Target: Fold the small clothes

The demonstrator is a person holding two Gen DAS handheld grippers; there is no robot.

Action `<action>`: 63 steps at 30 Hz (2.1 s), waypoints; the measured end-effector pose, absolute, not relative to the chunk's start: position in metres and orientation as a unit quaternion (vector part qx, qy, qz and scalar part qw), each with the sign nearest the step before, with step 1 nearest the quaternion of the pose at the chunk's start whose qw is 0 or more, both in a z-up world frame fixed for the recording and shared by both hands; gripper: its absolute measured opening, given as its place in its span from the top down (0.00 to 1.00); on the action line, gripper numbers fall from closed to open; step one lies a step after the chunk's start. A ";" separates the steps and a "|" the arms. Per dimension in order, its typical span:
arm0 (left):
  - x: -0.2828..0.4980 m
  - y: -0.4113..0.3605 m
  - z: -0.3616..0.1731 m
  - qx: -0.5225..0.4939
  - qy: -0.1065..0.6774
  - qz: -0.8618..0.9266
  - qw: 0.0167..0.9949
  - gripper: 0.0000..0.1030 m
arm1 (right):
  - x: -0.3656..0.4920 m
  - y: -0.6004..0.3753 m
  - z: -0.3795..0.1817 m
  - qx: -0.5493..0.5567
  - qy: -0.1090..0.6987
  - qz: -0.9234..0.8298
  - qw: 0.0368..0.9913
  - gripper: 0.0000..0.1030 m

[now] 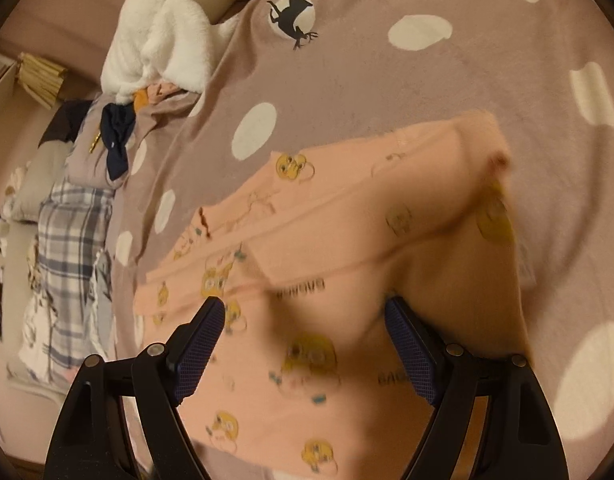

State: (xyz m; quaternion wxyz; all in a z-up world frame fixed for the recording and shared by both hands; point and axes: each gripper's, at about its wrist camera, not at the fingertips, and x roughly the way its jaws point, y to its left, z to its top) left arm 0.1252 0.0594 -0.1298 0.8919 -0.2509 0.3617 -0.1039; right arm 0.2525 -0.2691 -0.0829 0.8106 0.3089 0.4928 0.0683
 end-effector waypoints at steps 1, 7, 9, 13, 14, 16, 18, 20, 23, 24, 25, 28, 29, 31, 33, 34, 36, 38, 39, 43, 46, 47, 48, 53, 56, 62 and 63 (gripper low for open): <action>0.126 0.056 -0.129 -0.244 0.363 -0.100 0.894 0.01 | 0.258 -0.269 -0.082 0.312 0.490 0.071 0.811 0.20; 0.130 0.051 -0.133 -0.237 0.369 -0.100 0.893 0.01 | 0.298 -0.271 -0.053 0.324 0.435 0.066 0.838 0.20; 0.129 0.053 -0.134 -0.237 0.368 -0.101 0.894 0.00 | 0.300 -0.268 -0.037 0.329 0.403 0.070 0.851 0.20; 0.127 0.054 -0.134 -0.240 0.365 -0.103 0.894 0.00 | 0.287 -0.253 -0.026 0.316 0.410 0.098 0.850 0.20; 0.126 0.054 -0.135 -0.240 0.364 -0.104 0.894 0.00 | 0.282 -0.249 -0.025 0.306 0.418 0.097 0.850 0.20; 0.122 0.055 -0.135 -0.244 0.363 -0.105 0.893 0.00 | 0.272 -0.241 -0.025 0.296 0.435 0.104 0.844 0.20; 0.118 0.057 -0.135 -0.252 0.358 -0.109 0.892 0.00 | 0.268 -0.233 -0.030 0.303 0.456 0.119 0.828 0.17; 0.116 0.058 -0.135 -0.253 0.356 -0.113 0.892 0.00 | 0.271 -0.222 -0.040 0.304 0.492 0.153 0.801 0.15; 0.115 0.056 -0.136 -0.250 0.353 -0.115 0.894 0.00 | 0.278 -0.188 -0.062 0.259 0.549 0.183 0.773 0.14; 0.115 0.057 -0.135 -0.252 0.352 -0.117 0.894 0.00 | 0.279 -0.177 -0.067 0.239 0.553 0.171 0.780 0.14; 0.115 0.058 -0.136 -0.256 0.352 -0.119 0.893 0.00 | 0.281 -0.168 -0.071 0.229 0.552 0.166 0.785 0.14; 0.116 0.058 -0.136 -0.255 0.354 -0.118 0.892 0.00 | 0.294 -0.143 -0.083 0.227 0.559 0.169 0.780 0.14; 0.116 0.056 -0.136 -0.250 0.356 -0.117 0.893 0.00 | 0.299 -0.137 -0.084 0.227 0.557 0.166 0.781 0.14; 0.116 0.054 -0.136 -0.244 0.358 -0.115 0.894 0.00 | 0.310 -0.125 -0.077 0.230 0.545 0.169 0.788 0.14; 0.116 0.055 -0.137 -0.247 0.357 -0.116 0.893 0.00 | 0.324 -0.121 -0.064 0.253 0.514 0.183 0.799 0.14; 0.116 0.057 -0.137 -0.251 0.358 -0.119 0.892 0.00 | 0.328 -0.121 -0.060 0.264 0.499 0.185 0.805 0.14; 0.118 0.057 -0.137 -0.249 0.362 -0.121 0.890 0.00 | 0.337 -0.119 -0.049 0.281 0.464 0.161 0.825 0.14; 0.119 0.054 -0.135 -0.234 0.368 -0.126 0.891 0.00 | 0.335 -0.113 -0.042 0.282 0.445 0.163 0.834 0.14; 0.120 0.052 -0.135 -0.219 0.374 -0.131 0.892 0.00 | 0.330 -0.111 -0.040 0.285 0.442 0.184 0.830 0.14; 0.123 0.054 -0.138 -0.209 0.377 -0.150 0.890 0.00 | 0.305 -0.094 -0.043 0.235 0.474 0.223 0.819 0.14; 0.123 0.060 -0.139 -0.227 0.373 -0.156 0.886 0.00 | 0.283 -0.101 -0.041 0.210 0.474 0.210 0.829 0.14; 0.123 0.061 -0.139 -0.229 0.372 -0.157 0.886 0.00 | 0.274 -0.107 -0.042 0.215 0.477 0.211 0.826 0.14; 0.122 0.061 -0.139 -0.229 0.371 -0.156 0.886 0.00 | 0.260 -0.118 -0.044 0.230 0.481 0.212 0.819 0.14; 0.122 0.058 -0.138 -0.222 0.372 -0.151 0.889 0.00 | 0.172 -0.171 -0.055 0.218 0.472 0.177 0.836 0.11; 0.123 0.063 -0.140 -0.241 0.364 -0.153 0.886 0.00 | 0.135 -0.192 -0.063 0.169 0.464 0.107 0.863 0.09; 0.123 0.073 -0.139 -0.284 0.348 -0.173 0.876 0.00 | 0.108 -0.243 -0.106 0.236 0.464 0.118 0.846 0.04; 0.124 0.074 -0.138 -0.290 0.348 -0.175 0.874 0.00 | 0.112 -0.249 -0.114 0.253 0.479 0.119 0.832 0.04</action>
